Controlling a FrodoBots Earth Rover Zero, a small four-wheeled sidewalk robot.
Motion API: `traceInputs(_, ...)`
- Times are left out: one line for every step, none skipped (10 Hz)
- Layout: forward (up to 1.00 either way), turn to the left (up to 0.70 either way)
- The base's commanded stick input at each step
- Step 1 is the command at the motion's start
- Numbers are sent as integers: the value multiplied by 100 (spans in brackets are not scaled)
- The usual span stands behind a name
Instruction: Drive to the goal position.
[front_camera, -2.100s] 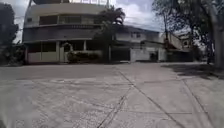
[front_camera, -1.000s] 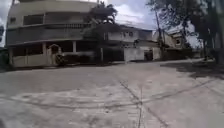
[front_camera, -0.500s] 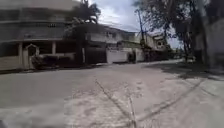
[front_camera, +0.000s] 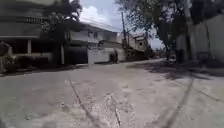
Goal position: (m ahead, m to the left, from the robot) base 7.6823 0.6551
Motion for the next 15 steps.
traceInputs(100,-2)
traceInputs(100,-2)
traceInputs(100,-2)
traceInputs(100,-2)
traceInputs(100,0)
traceInputs(100,0)
traceInputs(100,0)
traceInputs(100,0)
traceInputs(100,0)
traceInputs(100,0)
traceInputs(100,0)
traceInputs(100,0)
traceInputs(100,0)
traceInputs(100,0)
traceInputs(100,0)
